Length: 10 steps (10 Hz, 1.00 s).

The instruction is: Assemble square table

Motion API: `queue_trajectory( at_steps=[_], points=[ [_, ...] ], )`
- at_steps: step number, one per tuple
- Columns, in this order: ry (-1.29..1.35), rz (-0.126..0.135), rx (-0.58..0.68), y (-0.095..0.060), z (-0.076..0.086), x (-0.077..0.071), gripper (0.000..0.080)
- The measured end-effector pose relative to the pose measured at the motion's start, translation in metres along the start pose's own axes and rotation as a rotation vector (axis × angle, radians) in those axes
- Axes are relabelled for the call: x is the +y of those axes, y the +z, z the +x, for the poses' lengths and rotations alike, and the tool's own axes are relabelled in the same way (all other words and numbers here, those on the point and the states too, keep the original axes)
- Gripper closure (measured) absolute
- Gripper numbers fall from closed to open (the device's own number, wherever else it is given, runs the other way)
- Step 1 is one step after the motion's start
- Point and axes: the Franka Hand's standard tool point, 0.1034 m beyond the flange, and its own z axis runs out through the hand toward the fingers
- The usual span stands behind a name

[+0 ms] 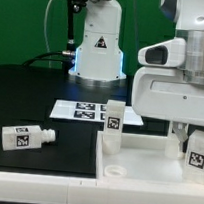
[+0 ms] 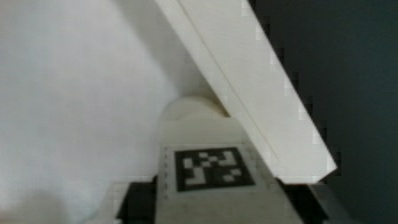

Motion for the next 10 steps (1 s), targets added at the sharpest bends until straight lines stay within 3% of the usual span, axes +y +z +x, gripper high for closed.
queue_trajectory(
  at_steps=[2, 6, 9, 10],
  points=[
    [0.28, 0.009, -0.008, -0.0039, 0.0048, 0.0027, 0.0515],
    [0.872, -0.004, -0.043, -0.0001, -0.0034, 0.0014, 0.0515],
    [0.887, -0.005, -0.042, 0.0007, -0.004, 0.0017, 0.0515],
    [0.706, 0.027, -0.01, 0.0039, -0.0026, 0.0002, 0.0412]
  ],
)
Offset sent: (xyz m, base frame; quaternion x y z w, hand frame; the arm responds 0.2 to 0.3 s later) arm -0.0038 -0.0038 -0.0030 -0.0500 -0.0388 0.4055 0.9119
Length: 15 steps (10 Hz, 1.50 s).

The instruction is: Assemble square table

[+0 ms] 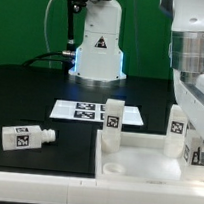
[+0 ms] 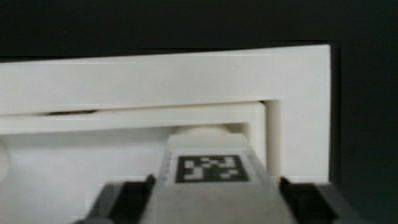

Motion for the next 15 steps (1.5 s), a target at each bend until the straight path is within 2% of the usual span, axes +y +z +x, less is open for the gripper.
queue_trajectory(
  at_steps=[1, 2, 7, 9, 10, 11, 13, 14, 15],
  points=[
    [-0.167, -0.004, 0.0, 0.008, -0.003, 0.004, 0.0274],
    [-0.277, -0.011, -0.004, 0.011, -0.001, 0.003, 0.0187],
    [-0.604, -0.01, 0.001, 0.01, 0.001, 0.002, 0.015],
    [-0.993, -0.018, 0.001, -0.012, -0.007, 0.0, 0.015],
    [-1.042, 0.001, 0.019, -0.017, -0.006, 0.002, 0.015],
    [-1.081, -0.007, 0.02, -0.015, -0.004, 0.004, 0.015],
    [-1.034, -0.007, 0.02, -0.014, -0.004, 0.004, 0.0421],
    [-1.035, -0.01, 0.022, -0.013, -0.002, 0.004, 0.0508],
    [-0.966, -0.009, 0.023, -0.013, -0.001, 0.005, 0.0508]
  ],
)
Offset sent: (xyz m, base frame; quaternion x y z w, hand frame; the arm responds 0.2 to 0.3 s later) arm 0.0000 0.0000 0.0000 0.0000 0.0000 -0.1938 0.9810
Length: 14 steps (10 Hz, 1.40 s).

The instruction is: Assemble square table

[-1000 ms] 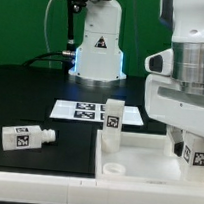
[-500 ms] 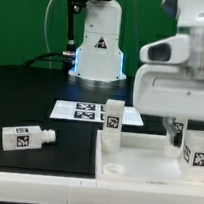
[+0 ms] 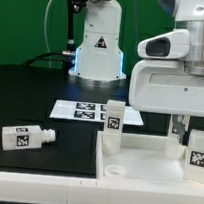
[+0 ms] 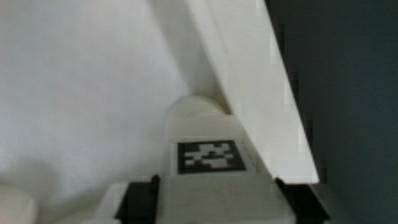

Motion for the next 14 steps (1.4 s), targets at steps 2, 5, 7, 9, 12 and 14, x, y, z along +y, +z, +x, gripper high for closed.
queue_trajectory(
  at_steps=[2, 5, 7, 9, 12, 14],
  points=[
    [0.247, -0.01, -0.004, 0.0005, 0.0015, -0.001, 0.0508],
    [0.764, -0.018, -0.015, -0.0011, 0.0015, -0.0051, 0.0509],
    [1.076, -0.015, -0.025, 0.0001, 0.0009, -0.0077, 0.0509],
    [1.321, 0.004, -0.022, 0.0017, 0.0029, -0.0096, 0.0509],
    [1.503, 0.008, -0.019, 0.0019, 0.007, -0.006, 0.0509],
    [1.503, 0.007, -0.017, 0.0018, 0.0073, -0.005, 0.0509]
  ],
)
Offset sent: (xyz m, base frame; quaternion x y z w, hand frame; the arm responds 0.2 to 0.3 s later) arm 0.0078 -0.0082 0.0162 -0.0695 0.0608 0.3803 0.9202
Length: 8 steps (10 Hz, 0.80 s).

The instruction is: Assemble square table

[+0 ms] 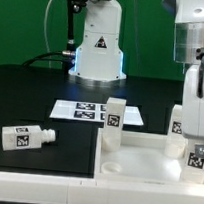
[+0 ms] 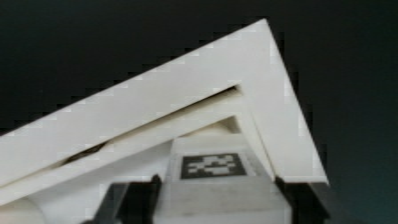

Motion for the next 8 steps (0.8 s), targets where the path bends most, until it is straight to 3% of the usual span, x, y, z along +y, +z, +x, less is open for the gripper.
queue_trajectory(
  at_steps=[1, 4, 7, 8],
  points=[
    [-0.003, -0.001, 0.0, 0.0, 0.0, 0.0, 0.0509],
    [-0.071, 0.003, -0.002, -0.003, 0.001, -0.002, 0.0178],
    [-0.149, 0.035, -0.03, -0.044, 0.006, -0.014, 0.0151],
    [-0.15, 0.032, -0.026, -0.04, 0.006, -0.012, 0.0151]
  ],
)
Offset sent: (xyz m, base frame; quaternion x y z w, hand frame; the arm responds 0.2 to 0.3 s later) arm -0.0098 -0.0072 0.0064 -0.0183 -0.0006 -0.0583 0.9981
